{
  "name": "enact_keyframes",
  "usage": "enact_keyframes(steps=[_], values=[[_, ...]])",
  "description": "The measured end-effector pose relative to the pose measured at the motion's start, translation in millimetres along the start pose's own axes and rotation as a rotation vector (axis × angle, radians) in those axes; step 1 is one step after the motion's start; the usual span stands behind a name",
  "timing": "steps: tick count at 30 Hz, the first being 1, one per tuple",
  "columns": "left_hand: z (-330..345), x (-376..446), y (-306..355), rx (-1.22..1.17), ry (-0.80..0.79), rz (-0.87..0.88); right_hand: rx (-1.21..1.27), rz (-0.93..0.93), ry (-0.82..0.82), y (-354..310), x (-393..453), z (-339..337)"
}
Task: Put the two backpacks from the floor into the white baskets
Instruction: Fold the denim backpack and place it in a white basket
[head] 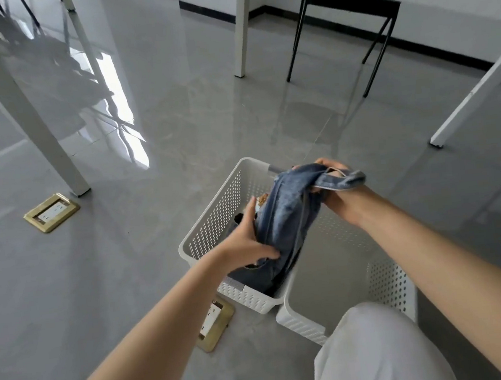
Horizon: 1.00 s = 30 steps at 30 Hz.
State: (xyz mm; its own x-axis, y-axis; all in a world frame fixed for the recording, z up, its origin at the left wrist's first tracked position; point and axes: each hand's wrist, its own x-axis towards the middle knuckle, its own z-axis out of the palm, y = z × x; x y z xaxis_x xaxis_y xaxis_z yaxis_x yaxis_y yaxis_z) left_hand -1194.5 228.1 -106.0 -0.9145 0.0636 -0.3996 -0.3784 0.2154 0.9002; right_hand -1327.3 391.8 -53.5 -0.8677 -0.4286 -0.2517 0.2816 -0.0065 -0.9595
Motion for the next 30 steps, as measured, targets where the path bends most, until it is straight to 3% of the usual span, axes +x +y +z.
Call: enact_keyframes(steps=[1, 3, 6, 8, 13, 17, 19, 22, 24, 30], values=[[-5, -6, 17, -0.072, 0.045, 0.1, -0.024, -0.026, -0.011, -4, 3, 10], [-8, -11, 44, 0.014, 0.212, 0.271, -0.135, -0.054, -0.026, -13, 7, 28], [-16, -9, 68, 0.221, 0.521, 0.284, -0.369, -0.111, -0.084, -12, 7, 48], [-25, -5, 71, 0.194, 0.53, 0.252, -0.518, -0.18, -0.094, -11, 3, 56], [-36, -9, 60, -0.106, 0.482, 0.155, -0.581, -0.262, -0.076, -6, 0, 53], [-41, -15, 57, -0.302, 0.541, -0.013, -0.816, -0.28, 0.125, 19, -7, 50], [-45, -16, 58, -0.39, 0.564, -0.075, -0.739, -0.261, 0.183, 31, -17, 57], [-48, -17, 62, -0.442, 0.567, -0.099, -0.698, -0.061, -0.116, 45, -37, 77], [-50, -18, 64, -0.433, 0.587, -0.094, -0.748, -0.044, -0.267, 47, -47, 86], [-71, -6, 92, -0.552, 0.694, -0.02, -0.493, -0.3, -0.214, -2, -71, 91]])
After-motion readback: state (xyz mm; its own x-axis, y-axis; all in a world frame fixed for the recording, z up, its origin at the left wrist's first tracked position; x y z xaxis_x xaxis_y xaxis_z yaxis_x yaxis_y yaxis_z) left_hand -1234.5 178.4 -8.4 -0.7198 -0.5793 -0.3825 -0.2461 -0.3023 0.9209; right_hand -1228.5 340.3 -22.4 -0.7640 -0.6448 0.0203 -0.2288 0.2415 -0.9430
